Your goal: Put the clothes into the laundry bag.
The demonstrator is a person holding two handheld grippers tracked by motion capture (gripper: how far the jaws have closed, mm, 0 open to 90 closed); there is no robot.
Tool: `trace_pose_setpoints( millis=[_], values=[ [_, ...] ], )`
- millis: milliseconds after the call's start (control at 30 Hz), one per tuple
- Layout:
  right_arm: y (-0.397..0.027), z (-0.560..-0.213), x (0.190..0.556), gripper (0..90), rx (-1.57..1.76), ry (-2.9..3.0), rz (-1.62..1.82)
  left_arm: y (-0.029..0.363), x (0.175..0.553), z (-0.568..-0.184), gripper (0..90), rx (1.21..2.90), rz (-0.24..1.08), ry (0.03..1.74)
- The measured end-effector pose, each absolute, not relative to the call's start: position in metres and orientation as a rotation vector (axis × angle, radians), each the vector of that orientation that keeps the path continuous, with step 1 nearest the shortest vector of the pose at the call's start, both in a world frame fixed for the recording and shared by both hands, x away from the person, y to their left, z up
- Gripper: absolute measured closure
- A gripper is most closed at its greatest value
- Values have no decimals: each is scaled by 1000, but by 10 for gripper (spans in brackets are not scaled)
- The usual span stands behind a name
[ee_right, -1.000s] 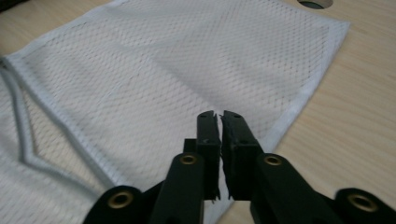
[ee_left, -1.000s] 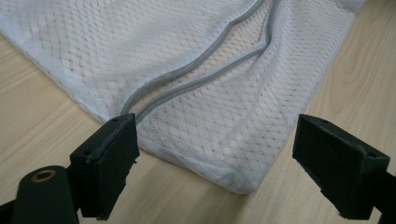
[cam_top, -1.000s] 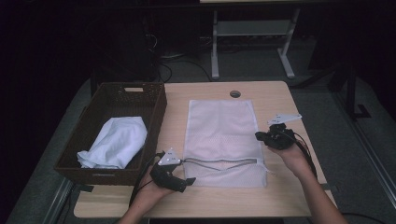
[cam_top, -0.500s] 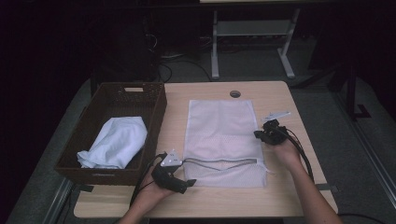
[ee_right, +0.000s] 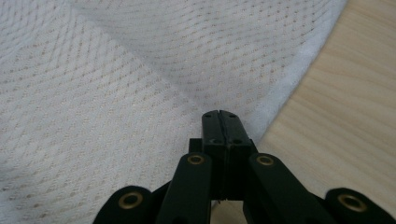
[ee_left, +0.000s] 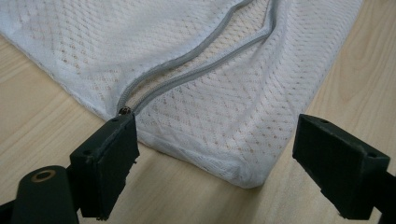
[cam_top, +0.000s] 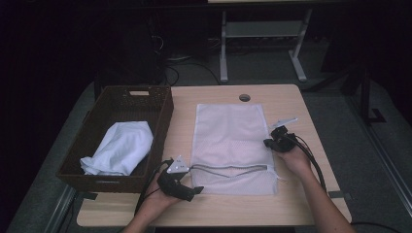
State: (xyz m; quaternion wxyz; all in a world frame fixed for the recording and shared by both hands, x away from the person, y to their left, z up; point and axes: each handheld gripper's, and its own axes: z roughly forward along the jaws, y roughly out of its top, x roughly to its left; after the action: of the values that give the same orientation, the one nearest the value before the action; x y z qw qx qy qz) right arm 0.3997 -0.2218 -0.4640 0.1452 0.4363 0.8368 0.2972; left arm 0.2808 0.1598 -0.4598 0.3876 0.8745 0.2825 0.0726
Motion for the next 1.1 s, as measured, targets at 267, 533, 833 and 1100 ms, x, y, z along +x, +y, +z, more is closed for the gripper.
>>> trace_pose_setpoints(
  millis=[267, 533, 833, 1100],
  values=[
    [-227, -463, 400, 897, 1261, 2405, 820, 161, 282, -460, 139, 2232, 183, 719],
    [-244, -462, 400, 897, 1297, 2386, 774, 161, 282, -461, 139, 2233, 183, 723],
    [-269, -461, 399, 897, 1361, 2341, 742, 161, 282, -461, 139, 2233, 182, 722],
    [-289, -461, 398, 897, 1415, 2303, 731, 161, 282, -461, 139, 2233, 179, 720]
  ],
)
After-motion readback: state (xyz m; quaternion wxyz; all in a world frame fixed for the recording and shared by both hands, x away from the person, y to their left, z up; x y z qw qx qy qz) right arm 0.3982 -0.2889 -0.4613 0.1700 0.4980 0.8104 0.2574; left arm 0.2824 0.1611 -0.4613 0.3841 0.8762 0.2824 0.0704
